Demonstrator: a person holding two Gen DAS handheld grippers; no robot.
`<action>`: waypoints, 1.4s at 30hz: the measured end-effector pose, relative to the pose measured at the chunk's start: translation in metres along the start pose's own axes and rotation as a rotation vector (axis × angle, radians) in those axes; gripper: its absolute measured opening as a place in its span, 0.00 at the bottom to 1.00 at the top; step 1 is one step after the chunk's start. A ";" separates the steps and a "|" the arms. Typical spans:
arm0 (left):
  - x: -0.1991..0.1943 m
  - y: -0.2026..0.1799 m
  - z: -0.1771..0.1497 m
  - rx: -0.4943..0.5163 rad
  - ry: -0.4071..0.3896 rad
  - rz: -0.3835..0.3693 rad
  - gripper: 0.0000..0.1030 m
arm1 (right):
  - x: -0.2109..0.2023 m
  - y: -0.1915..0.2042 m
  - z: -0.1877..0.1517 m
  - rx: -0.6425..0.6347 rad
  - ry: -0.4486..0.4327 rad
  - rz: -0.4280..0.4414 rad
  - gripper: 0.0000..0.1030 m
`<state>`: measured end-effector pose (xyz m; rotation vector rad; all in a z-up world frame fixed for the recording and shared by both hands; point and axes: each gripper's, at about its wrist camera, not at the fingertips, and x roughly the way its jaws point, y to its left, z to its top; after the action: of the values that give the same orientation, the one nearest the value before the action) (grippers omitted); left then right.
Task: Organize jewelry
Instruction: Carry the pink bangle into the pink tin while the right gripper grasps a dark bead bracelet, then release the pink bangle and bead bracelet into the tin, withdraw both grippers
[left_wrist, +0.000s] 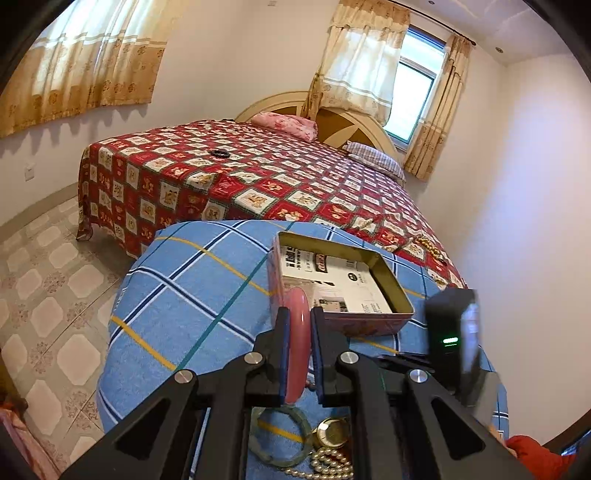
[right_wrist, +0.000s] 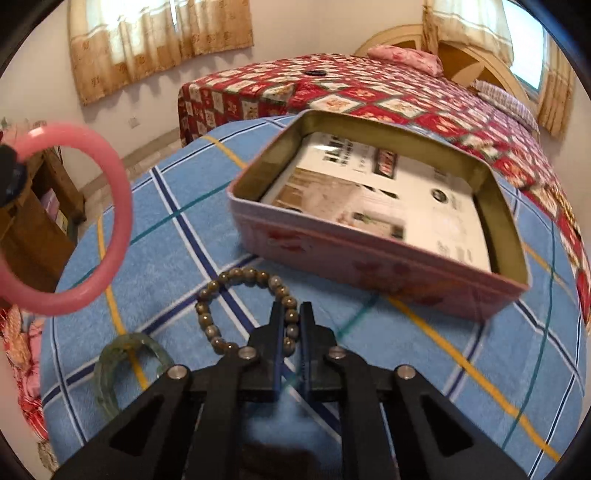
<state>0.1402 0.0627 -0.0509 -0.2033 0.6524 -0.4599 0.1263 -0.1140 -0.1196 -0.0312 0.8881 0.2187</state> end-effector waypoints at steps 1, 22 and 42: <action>0.002 -0.003 0.001 0.005 0.001 -0.008 0.09 | -0.007 -0.005 0.000 0.014 -0.018 0.002 0.10; 0.135 -0.050 0.037 0.158 0.098 -0.076 0.09 | 0.016 -0.107 0.073 0.256 -0.128 0.013 0.10; 0.082 -0.028 0.023 0.167 0.095 0.147 0.53 | -0.060 -0.109 0.024 0.244 -0.221 -0.116 0.50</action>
<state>0.2020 -0.0001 -0.0674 0.0252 0.7125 -0.3816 0.1295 -0.2285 -0.0649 0.1648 0.6850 0.0036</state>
